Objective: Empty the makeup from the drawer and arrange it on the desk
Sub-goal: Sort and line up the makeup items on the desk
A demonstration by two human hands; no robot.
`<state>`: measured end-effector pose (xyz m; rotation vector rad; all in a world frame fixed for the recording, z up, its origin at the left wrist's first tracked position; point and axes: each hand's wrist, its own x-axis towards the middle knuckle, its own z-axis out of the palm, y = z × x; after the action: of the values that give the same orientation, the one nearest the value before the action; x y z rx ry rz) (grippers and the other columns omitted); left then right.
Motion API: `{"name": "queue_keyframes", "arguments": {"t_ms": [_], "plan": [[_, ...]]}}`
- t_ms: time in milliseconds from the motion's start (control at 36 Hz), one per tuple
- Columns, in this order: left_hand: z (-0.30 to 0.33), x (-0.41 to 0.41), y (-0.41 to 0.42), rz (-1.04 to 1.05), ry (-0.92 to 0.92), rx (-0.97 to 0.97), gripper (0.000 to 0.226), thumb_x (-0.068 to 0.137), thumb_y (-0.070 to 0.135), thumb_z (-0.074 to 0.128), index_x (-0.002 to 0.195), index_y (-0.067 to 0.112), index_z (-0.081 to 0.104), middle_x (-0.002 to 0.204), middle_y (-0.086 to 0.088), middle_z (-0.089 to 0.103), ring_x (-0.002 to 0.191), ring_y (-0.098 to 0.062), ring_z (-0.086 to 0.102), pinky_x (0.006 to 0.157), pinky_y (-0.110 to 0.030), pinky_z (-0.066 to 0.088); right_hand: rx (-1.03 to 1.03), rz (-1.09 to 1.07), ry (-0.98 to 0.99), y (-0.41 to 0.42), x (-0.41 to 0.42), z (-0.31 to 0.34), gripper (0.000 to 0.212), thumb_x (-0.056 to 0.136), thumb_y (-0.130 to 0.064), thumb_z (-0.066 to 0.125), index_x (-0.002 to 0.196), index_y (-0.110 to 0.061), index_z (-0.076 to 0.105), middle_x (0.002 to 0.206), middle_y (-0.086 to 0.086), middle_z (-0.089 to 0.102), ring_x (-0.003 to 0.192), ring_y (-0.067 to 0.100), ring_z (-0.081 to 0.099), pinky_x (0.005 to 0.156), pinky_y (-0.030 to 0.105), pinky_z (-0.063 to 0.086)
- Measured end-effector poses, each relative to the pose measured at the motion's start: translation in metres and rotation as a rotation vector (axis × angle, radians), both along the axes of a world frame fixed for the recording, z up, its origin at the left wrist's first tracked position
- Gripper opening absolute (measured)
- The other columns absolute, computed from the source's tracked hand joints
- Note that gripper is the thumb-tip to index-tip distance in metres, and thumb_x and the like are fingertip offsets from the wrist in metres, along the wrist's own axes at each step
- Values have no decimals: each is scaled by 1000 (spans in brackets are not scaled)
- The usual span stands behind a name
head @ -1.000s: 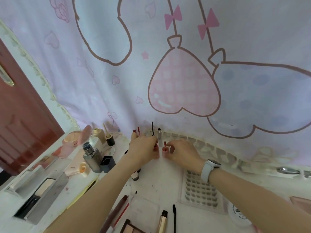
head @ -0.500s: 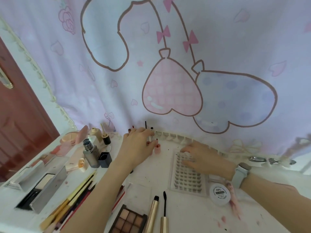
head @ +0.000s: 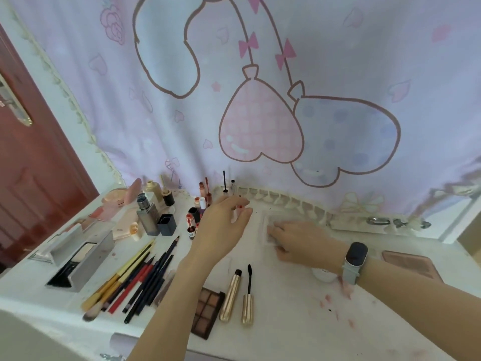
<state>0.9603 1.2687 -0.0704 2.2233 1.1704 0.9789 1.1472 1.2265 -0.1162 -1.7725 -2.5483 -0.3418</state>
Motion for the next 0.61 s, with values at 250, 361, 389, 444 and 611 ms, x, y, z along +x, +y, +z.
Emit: {"name": "queue_keyframes", "arguments": {"t_ms": [250,361,389,444,611], "plan": [[15,27,-19,-143,-710,-824,25,94,27,55,117,17,55,113,-5,62,93,-18,68,80,-34,56,398,-147,544,-19,27,52,31,95,-17,46,124,-7,53,76,5,63,60,28,58,58,37,48],[28,42,-18,-260,-968,-1128,32,85,38,63,106,18,52,119,-13,58,95,-34,68,74,-45,57,355,-41,837,-40,26,57,38,95,-19,40,133,-14,46,114,2,62,93,13,57,85,29,44],[30,45,-19,-270,-1009,-1155,38,83,40,65,110,17,52,121,-15,57,95,-36,67,73,-46,57,355,-11,840,-46,24,56,39,94,-20,39,133,-18,45,121,-2,58,102,11,55,90,25,41],[33,52,-19,-281,-1038,-1156,49,82,40,66,120,11,53,122,-18,57,96,-37,67,71,-42,57,351,62,813,-56,22,53,37,94,-20,41,131,-18,45,125,-5,53,112,9,51,95,21,37],[29,60,-25,-244,-883,-939,13,94,12,50,102,12,60,90,-5,71,71,-20,70,58,-31,55,375,196,589,-65,29,49,40,93,-26,44,123,-3,56,131,4,53,123,14,47,101,32,39]]}}
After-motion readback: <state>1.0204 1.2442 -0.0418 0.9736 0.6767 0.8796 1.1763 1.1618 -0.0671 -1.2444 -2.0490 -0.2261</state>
